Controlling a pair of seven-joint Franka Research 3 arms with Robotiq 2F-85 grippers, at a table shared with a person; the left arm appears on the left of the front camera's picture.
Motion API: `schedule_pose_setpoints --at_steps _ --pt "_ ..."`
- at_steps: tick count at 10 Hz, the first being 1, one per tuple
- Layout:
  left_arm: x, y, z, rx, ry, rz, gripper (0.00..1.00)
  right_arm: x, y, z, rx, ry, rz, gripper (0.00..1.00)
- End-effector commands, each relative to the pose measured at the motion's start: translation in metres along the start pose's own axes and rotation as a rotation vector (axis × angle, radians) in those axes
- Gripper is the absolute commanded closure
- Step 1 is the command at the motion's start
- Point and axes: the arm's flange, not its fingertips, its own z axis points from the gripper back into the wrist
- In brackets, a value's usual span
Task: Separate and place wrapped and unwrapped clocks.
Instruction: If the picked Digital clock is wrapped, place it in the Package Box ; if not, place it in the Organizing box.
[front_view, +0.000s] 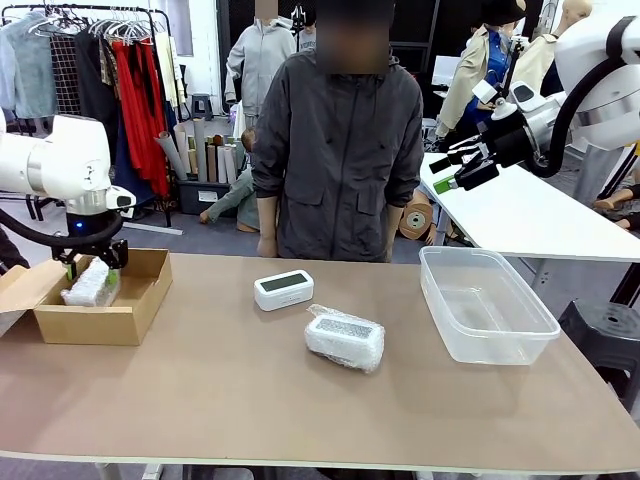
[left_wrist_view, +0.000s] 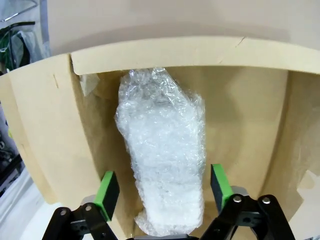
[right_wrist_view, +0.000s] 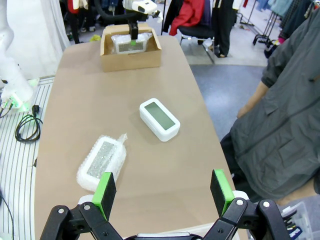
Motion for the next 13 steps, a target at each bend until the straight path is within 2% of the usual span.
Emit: schedule_pose_setpoints --at_steps 1,4,7,13 --pt "-0.001 0.003 0.015 0.04 -0.013 0.027 0.0 0.002 0.0 0.001 -0.004 -0.001 0.003 0.0" --pt "-0.008 0.005 0.044 -0.008 -0.026 0.055 0.0 0.002 0.0 0.001 -0.004 -0.001 0.003 0.0" --pt "-0.015 0.001 0.067 -0.051 -0.058 0.023 0.0 0.002 0.0 0.001 -0.004 -0.001 0.003 0.0" --pt "-0.011 0.003 0.064 -0.023 -0.053 0.031 0.0 0.002 0.0 0.001 -0.004 -0.001 0.003 0.0"
